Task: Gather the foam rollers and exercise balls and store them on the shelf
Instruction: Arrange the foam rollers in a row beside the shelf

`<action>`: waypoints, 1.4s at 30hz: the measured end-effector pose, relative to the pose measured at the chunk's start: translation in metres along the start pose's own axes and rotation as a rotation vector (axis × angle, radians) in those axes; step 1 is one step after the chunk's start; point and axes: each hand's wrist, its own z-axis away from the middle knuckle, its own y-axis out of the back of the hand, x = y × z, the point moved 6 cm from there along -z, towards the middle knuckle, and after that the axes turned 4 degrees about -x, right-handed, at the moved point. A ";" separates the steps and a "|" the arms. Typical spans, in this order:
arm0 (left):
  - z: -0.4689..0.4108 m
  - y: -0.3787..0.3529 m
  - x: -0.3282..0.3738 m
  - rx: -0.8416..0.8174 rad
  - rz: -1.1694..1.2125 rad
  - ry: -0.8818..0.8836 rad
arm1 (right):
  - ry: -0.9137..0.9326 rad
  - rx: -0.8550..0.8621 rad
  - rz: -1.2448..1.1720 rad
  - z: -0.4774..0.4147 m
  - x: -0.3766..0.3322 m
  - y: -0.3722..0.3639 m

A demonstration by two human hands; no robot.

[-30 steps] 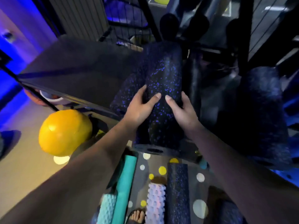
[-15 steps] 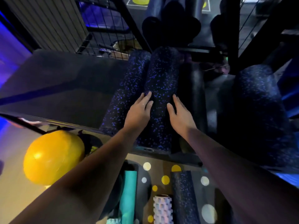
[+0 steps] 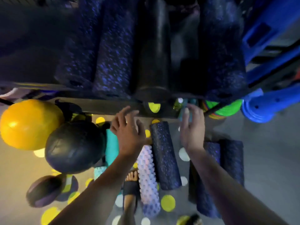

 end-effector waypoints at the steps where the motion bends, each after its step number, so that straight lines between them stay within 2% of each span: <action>1: 0.031 -0.028 0.004 -0.098 -0.016 -0.003 | -0.058 -0.029 0.014 0.026 0.031 0.006; 3: 0.092 -0.092 -0.001 -0.276 0.035 0.073 | -0.216 -0.160 0.033 0.075 0.098 0.007; 7: 0.193 -0.218 -0.049 -0.549 0.395 0.569 | -0.635 -0.517 0.068 0.157 0.247 -0.019; 8: 0.216 -0.251 -0.074 -0.564 0.458 0.672 | -0.716 -0.585 0.063 0.174 0.290 -0.035; 11: 0.245 -0.321 -0.139 -0.583 0.557 0.825 | -0.878 -0.697 -0.022 0.195 0.359 -0.080; 13: 0.257 -0.381 -0.185 -0.570 0.628 0.876 | -0.944 -0.616 -0.193 0.191 0.403 -0.117; 15: 0.255 -0.402 -0.197 -0.478 0.603 0.935 | -0.935 -0.614 -0.240 0.190 0.449 -0.163; 18: 0.264 -0.419 -0.203 -0.462 0.417 1.004 | -0.849 -0.761 -0.248 0.212 0.495 -0.210; 21: 0.281 -0.422 -0.208 -0.555 0.346 1.036 | -0.807 -0.876 -0.188 0.232 0.483 -0.209; 24: 0.285 -0.400 -0.189 -0.544 0.636 1.065 | -0.763 -0.810 -0.001 0.230 0.451 -0.172; 26: 0.286 -0.356 -0.159 -0.559 0.762 1.131 | -0.686 -0.847 0.148 0.223 0.404 -0.129; 29: 0.298 -0.277 -0.104 -0.697 0.792 1.254 | -0.563 -0.945 0.297 0.211 0.326 -0.055; 32: 0.295 -0.188 -0.030 -0.688 0.945 1.292 | -0.371 -1.019 0.428 0.186 0.239 0.025; 37: 0.269 -0.054 0.096 -0.633 1.090 1.172 | -0.138 -1.005 0.522 0.145 0.087 0.148; 42: 0.223 0.042 0.163 -0.531 1.146 0.964 | 0.038 -0.901 0.512 0.112 -0.021 0.208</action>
